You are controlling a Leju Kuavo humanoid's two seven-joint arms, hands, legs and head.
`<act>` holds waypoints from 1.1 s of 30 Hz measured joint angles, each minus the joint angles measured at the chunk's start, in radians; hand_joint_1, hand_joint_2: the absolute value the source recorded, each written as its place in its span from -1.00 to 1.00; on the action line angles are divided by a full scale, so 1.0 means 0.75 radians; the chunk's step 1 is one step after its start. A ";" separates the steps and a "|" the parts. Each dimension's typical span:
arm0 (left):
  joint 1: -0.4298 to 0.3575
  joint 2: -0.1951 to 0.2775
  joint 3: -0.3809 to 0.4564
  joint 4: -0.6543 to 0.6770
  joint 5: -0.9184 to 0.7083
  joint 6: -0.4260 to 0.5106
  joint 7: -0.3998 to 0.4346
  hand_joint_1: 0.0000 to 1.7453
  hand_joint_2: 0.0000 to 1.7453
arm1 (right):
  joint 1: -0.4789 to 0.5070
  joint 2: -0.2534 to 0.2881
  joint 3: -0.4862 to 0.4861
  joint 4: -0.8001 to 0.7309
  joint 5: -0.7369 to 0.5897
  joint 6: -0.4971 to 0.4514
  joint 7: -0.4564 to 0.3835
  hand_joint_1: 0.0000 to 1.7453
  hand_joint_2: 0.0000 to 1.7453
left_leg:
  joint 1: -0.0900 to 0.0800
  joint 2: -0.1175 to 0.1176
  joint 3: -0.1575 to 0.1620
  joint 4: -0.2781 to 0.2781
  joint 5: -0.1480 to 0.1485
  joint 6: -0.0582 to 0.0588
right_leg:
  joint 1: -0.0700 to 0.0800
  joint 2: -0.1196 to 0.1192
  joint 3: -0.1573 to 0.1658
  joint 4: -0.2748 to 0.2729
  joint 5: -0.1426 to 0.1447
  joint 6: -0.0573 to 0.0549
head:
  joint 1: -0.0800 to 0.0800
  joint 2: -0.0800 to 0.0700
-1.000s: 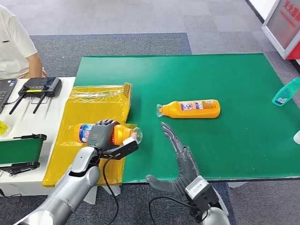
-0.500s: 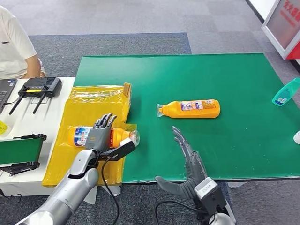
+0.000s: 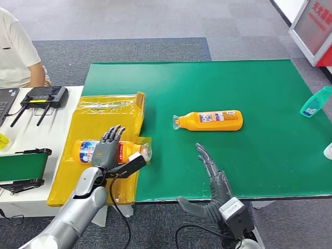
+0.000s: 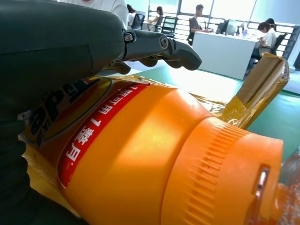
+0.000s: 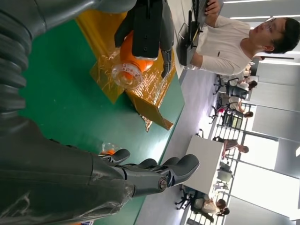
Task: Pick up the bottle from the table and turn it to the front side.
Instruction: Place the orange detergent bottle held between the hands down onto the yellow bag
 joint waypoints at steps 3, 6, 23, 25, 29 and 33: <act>-0.006 0.005 0.001 0.001 -0.024 -0.038 0.011 -1.00 1.00 | -0.001 0.000 0.000 0.000 0.000 0.005 0.000 -1.00 1.00 | 0.000 0.000 0.001 0.000 0.000 0.000 | 0.000 0.000 0.001 0.000 0.000 0.000 | 0.000 0.000; -0.034 0.020 -0.013 0.025 -0.138 -0.141 0.087 -1.00 1.00 | -0.008 0.000 0.000 0.000 0.009 0.010 0.003 -1.00 1.00 | 0.000 0.000 0.001 0.000 0.001 -0.001 | 0.000 0.000 0.001 0.000 0.001 -0.001 | 0.000 0.000; -0.184 0.100 -0.149 0.132 -0.440 -0.315 0.187 -1.00 1.00 | -0.026 0.001 0.016 0.011 0.063 -0.077 0.017 -1.00 1.00 | 0.000 0.000 0.001 0.000 0.003 -0.002 | 0.001 0.000 0.001 0.000 0.004 -0.002 | 0.000 0.000; -0.192 0.113 -0.164 0.135 -0.455 -0.317 0.192 -1.00 1.00 | -0.028 0.001 0.020 0.016 0.062 -0.080 0.016 -1.00 1.00 | 0.000 0.000 0.001 0.000 0.003 -0.002 | 0.001 0.000 0.001 0.000 0.004 -0.002 | 0.000 0.000; -0.203 0.133 -0.179 0.146 -0.458 -0.319 0.193 -1.00 1.00 | -0.031 0.002 0.029 0.024 0.063 -0.089 0.013 -1.00 1.00 | 0.000 0.000 0.001 0.000 0.004 -0.002 | 0.001 0.000 0.001 0.001 0.004 -0.002 | 0.000 0.000; -0.204 0.150 -0.173 0.160 -0.372 -0.282 0.138 -1.00 1.00 | -0.030 0.002 0.036 0.030 0.062 -0.116 0.007 -1.00 1.00 | 0.000 0.000 0.001 0.000 0.004 -0.002 | 0.001 0.000 0.001 0.001 0.003 -0.002 | 0.000 0.000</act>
